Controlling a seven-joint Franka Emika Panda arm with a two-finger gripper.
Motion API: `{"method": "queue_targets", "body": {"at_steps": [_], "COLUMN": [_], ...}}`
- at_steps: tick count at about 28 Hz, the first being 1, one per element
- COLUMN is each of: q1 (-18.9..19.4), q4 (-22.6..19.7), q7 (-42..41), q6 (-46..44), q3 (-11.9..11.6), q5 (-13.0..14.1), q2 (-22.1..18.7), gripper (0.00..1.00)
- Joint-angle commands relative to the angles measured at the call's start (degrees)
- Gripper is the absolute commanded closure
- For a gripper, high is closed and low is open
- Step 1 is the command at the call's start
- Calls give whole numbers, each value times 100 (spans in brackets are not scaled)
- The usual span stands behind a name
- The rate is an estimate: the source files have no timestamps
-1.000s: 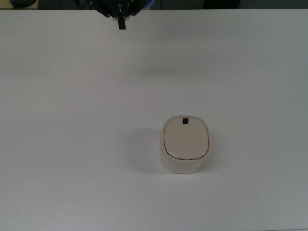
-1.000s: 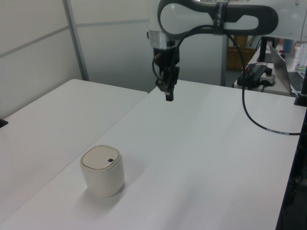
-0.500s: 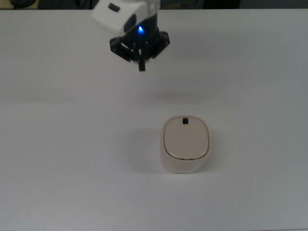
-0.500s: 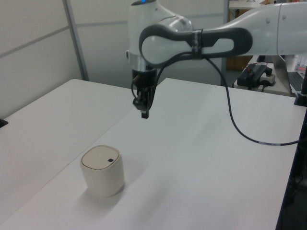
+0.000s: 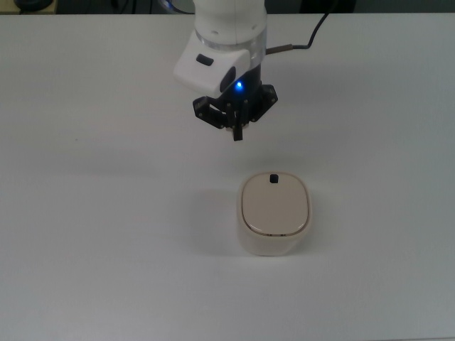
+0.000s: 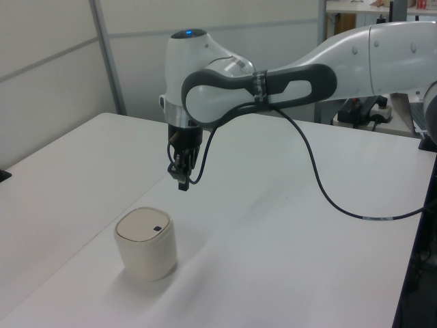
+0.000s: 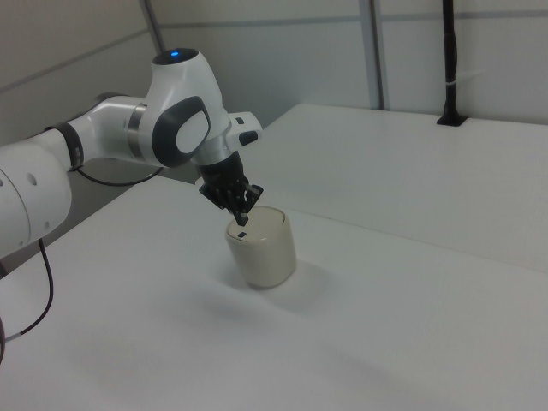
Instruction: Open the trash can
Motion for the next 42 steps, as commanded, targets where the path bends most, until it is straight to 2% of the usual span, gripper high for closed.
{"method": "queue_targets", "body": {"at_steps": [1,15,21,28,37,40,42], "q1": [87,377,386,509,509,500,457], "q4": [1,1,-25,-16,-7,10,36], "q7": [268,462,471,471,506,664,734], "q6": [310,1276,1664,1673,1664,1655,1611], "q3": [-20,-20,-20,-20,-20,-20,-20], "q5": [88,71,106,71,123,124,132], "q2": [136,716,804,1042,1016,937,744], "gripper": [100,99,99,99,97,97,97]}}
